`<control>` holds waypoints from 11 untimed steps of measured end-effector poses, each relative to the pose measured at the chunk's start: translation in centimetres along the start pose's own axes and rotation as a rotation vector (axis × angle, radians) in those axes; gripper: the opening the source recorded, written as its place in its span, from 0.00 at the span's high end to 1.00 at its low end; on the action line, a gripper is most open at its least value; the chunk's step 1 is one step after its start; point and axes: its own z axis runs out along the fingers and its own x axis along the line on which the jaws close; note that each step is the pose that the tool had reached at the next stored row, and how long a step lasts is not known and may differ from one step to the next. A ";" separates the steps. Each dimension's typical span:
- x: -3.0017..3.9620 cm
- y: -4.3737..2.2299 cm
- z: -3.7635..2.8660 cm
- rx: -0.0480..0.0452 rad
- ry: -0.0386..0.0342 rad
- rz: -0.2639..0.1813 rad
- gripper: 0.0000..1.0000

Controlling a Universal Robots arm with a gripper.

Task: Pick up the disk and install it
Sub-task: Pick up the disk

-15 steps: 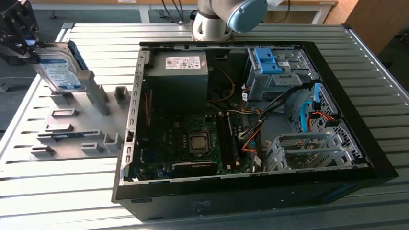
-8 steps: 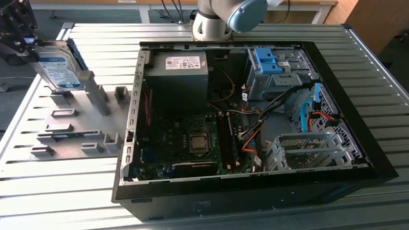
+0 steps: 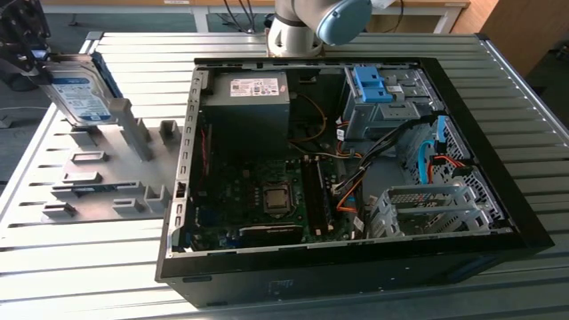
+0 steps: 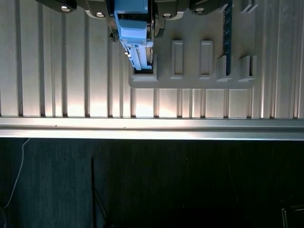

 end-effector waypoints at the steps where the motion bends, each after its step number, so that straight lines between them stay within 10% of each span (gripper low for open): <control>1: 0.00 0.00 -0.07 -0.0001 0.0000 0.000 0.64; 11: -0.03 0.03 -0.84 0.0000 0.0000 0.000 0.64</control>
